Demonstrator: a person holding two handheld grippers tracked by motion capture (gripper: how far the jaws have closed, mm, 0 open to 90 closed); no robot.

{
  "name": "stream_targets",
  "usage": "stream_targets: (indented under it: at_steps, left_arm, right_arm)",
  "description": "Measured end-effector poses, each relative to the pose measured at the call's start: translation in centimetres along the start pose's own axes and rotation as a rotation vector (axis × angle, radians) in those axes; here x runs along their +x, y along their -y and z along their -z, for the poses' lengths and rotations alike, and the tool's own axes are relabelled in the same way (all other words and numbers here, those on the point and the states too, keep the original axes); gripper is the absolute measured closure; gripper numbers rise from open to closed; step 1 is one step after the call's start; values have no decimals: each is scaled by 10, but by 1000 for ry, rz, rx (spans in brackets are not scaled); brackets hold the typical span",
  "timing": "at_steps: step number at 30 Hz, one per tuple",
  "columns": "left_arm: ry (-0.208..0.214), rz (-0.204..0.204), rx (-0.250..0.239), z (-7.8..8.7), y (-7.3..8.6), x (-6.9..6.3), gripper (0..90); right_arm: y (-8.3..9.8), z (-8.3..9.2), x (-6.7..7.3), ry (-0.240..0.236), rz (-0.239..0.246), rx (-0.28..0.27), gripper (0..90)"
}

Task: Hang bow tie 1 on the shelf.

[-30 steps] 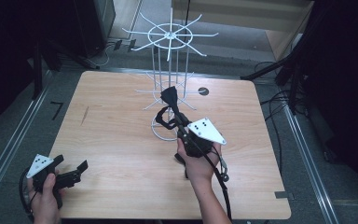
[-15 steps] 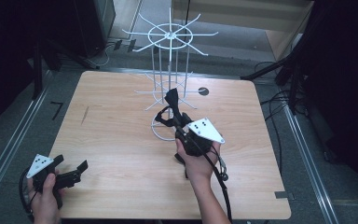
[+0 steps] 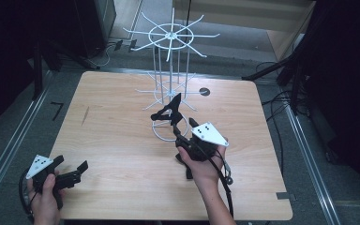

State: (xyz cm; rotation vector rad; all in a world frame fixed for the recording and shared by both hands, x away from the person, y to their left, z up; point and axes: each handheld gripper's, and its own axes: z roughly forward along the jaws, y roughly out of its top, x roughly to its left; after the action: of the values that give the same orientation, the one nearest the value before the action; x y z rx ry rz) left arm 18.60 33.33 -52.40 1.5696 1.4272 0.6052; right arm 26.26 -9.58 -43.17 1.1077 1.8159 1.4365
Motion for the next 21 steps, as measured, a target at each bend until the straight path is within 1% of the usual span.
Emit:
stream_targets:
  at_steps: [2,4,6,11,15,18,21]
  left_arm:
    - [3,1,0,0,0,0,0]
    - [3,5,-2,0,0,1,0]
    - [3,1,-1,0,0,0,0]
    - [-2,-3,2,-1,0,-1,0]
    - [-4,-6,3,-1,0,-1,0]
    - [-8,-7,1,-1,0,-1,0]
    - [-8,-7,2,-1,0,-1,0]
  right_arm:
    - [2,1,-2,-2,3,5,419]
    - [5,2,-4,-18,-4,8,419]
    - [8,2,-6,-18,2,11,419]
    - [16,7,-14,-16,-36,14,418]
    - [21,10,-22,-6,-27,29,416]
    - [26,14,-30,4,-46,38,416]
    - [32,19,-39,15,-50,47,412]
